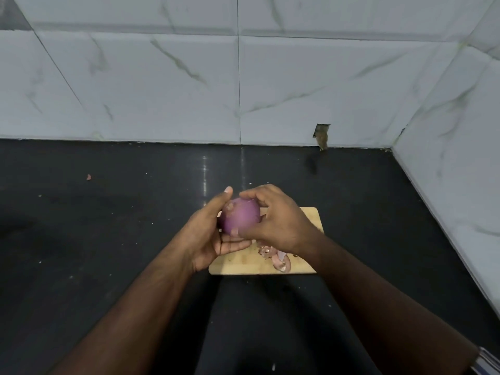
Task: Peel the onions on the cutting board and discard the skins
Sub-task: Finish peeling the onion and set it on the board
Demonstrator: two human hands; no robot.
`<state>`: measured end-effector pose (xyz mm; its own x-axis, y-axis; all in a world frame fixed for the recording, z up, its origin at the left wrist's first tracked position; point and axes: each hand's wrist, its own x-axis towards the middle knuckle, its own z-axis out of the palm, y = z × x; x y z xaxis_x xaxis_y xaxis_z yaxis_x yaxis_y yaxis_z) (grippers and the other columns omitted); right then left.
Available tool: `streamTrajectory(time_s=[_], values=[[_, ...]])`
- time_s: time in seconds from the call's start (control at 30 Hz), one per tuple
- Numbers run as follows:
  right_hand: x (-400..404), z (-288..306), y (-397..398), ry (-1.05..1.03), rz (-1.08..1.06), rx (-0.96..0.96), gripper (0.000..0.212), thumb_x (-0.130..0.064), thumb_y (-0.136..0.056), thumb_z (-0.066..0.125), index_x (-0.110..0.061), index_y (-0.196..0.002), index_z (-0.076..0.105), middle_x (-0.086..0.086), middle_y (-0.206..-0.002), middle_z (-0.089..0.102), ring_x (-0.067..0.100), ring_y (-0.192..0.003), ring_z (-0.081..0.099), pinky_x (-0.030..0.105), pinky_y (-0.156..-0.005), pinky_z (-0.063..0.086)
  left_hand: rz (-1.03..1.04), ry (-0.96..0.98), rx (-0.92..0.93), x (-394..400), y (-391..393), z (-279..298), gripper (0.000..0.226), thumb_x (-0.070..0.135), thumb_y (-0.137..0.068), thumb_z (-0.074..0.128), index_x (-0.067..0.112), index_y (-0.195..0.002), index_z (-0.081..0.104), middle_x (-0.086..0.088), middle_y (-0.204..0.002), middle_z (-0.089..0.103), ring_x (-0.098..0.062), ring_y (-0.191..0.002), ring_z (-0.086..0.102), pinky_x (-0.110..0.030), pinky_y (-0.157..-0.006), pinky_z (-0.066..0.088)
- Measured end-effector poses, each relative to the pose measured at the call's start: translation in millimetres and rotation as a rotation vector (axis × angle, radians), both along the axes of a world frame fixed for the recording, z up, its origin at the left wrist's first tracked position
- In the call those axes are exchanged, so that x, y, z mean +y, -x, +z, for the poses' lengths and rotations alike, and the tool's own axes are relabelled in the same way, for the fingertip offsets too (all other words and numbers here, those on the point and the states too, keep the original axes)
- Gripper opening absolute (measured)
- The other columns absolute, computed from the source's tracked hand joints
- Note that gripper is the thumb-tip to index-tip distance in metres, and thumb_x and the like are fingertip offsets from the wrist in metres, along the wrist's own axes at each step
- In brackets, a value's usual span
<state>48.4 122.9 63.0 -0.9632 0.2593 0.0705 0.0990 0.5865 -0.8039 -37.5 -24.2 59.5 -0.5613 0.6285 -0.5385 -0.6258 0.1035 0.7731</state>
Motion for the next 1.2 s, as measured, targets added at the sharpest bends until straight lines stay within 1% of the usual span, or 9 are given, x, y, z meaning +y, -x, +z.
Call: streamTrajectory(time_s=[0.13, 0.23, 0.3, 0.43, 0.53, 0.77, 0.97, 1.1, 1.2], values=[[9, 3, -7, 0.007, -0.003, 0.053, 0.054, -0.038, -0.061, 0.093, -0.03, -0.105, 0.063, -0.016, -0.11, 0.053, 0.004, -0.104, 0.057, 0.023, -0.077, 0.058, -0.034, 0.019, 0.061, 1, -1, 5, 0.038, 0.048, -0.095, 0.063, 0.017, -0.113, 0.075, -0.015, -0.107, 0.077, -0.028, -0.081, 0.074, -0.041, -0.073, 0.065], [11, 7, -10, -0.023, 0.006, 0.073, 0.05, -0.038, -0.06, 0.093, -0.031, -0.098, 0.061, -0.014, -0.106, 0.052, 0.003, -0.099, 0.058, 0.014, -0.071, 0.055, -0.033, 0.008, 0.09, 2, -2, 6, 0.028, 0.039, -0.096, 0.063, 0.018, -0.105, 0.079, -0.016, -0.104, 0.076, -0.028, -0.077, 0.074, -0.041, -0.07, 0.064], [14, 9, -11, -0.056, 0.005, 0.048, 0.05, -0.039, -0.059, 0.093, -0.03, -0.095, 0.059, -0.012, -0.105, 0.051, 0.004, -0.096, 0.056, 0.013, -0.068, 0.051, -0.044, 0.007, 0.131, 3, -4, 6, 0.025, 0.038, -0.096, 0.064, 0.019, -0.101, 0.08, -0.015, -0.101, 0.077, -0.027, -0.078, 0.073, -0.042, -0.071, 0.063], [19, 13, -11, -0.091, 0.037, -0.055, 0.051, -0.043, -0.057, 0.093, -0.027, -0.089, 0.057, -0.01, -0.103, 0.049, 0.008, -0.091, 0.054, 0.018, -0.067, 0.046, -0.044, 0.015, 0.189, 6, -9, 4, 0.03, 0.036, -0.095, 0.065, 0.014, -0.112, 0.076, -0.017, -0.103, 0.076, -0.028, -0.08, 0.074, -0.042, -0.069, 0.064], [20, 14, -10, -0.109, 0.056, -0.085, 0.05, -0.046, -0.056, 0.093, -0.026, -0.084, 0.057, -0.012, -0.1, 0.048, 0.01, -0.089, 0.055, 0.022, -0.066, 0.05, -0.051, 0.026, 0.217, 7, -10, 1, 0.032, 0.035, -0.096, 0.065, 0.013, -0.117, 0.073, -0.02, -0.108, 0.075, -0.031, -0.083, 0.074, -0.042, -0.068, 0.065], [18, 8, -10, -0.11, 0.063, -0.098, 0.048, -0.044, -0.058, 0.092, -0.026, -0.083, 0.055, -0.01, -0.103, 0.046, 0.012, -0.092, 0.055, 0.029, -0.072, 0.058, -0.035, 0.05, 0.234, 6, -10, -3, 0.027, 0.033, -0.097, 0.065, 0.015, -0.115, 0.074, -0.019, -0.108, 0.076, -0.03, -0.083, 0.074, -0.045, -0.069, 0.064], [9, 5, -15, -0.005, 0.049, -0.017, 0.045, -0.028, -0.064, 0.09, -0.034, -0.096, 0.059, -0.011, -0.111, 0.045, 0.005, -0.104, 0.053, 0.019, -0.078, 0.054, -0.001, 0.065, 0.234, 6, -8, -4, 0.027, 0.035, -0.097, 0.066, 0.016, -0.113, 0.075, -0.017, -0.104, 0.076, -0.026, -0.075, 0.074, -0.04, -0.062, 0.065], [6, 3, -13, -0.031, 0.013, -0.018, 0.039, -0.029, -0.062, 0.09, -0.029, -0.088, 0.061, -0.007, -0.107, 0.046, 0.009, -0.099, 0.055, 0.029, -0.079, 0.057, 0.005, 0.066, 0.248, 5, -7, -4, 0.026, 0.032, -0.097, 0.066, 0.015, -0.114, 0.074, -0.018, -0.105, 0.076, -0.029, -0.079, 0.075, -0.042, -0.063, 0.065], [5, 3, -10, -0.076, 0.018, -0.066, 0.039, -0.033, -0.059, 0.092, -0.028, -0.084, 0.062, -0.009, -0.104, 0.045, 0.009, -0.096, 0.053, 0.031, -0.077, 0.057, 0.0, 0.069, 0.266, 3, -7, -6, 0.025, 0.031, -0.096, 0.066, 0.015, -0.114, 0.074, -0.017, -0.106, 0.076, -0.03, -0.081, 0.076, -0.043, -0.065, 0.065]])
